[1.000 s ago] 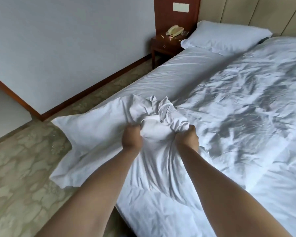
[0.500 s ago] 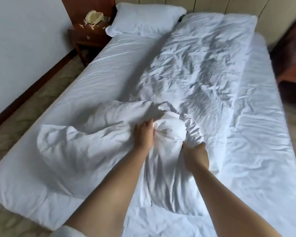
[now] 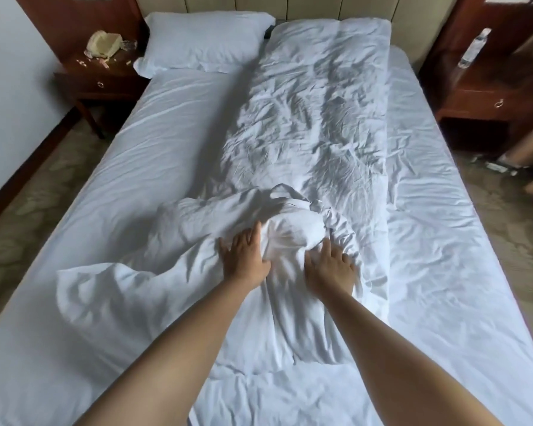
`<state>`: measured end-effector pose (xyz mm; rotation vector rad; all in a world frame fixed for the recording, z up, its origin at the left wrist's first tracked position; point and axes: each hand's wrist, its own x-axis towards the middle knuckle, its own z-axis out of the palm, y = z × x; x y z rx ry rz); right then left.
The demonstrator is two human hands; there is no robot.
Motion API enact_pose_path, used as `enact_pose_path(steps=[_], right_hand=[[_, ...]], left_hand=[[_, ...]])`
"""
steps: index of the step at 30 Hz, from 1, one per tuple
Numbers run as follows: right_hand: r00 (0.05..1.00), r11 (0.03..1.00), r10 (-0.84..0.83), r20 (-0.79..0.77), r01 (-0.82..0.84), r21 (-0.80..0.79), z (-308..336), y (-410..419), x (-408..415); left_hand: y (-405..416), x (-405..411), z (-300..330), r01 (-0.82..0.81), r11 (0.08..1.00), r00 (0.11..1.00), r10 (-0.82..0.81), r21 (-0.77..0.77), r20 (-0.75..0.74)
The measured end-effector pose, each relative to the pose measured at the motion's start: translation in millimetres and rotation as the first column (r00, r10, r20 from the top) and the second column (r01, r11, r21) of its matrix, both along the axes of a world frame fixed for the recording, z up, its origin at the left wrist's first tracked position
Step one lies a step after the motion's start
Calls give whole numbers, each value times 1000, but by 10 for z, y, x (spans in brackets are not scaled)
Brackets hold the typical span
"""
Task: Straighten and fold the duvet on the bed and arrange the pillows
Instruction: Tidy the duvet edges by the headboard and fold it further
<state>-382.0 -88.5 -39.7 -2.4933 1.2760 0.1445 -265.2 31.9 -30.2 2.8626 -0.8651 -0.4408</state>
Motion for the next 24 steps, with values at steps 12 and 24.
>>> enact_pose_path(steps=[12,24], right_hand=[[997,972,-44,-68,58,227,289,-275,-306],[628,866,-480,613,450,218,901,-573,-672]], left_hand=[[-37,-347,323,-380,917,913,350,-121,-211],[-1186,-344,1372,-5,835,975,127,-551,184]])
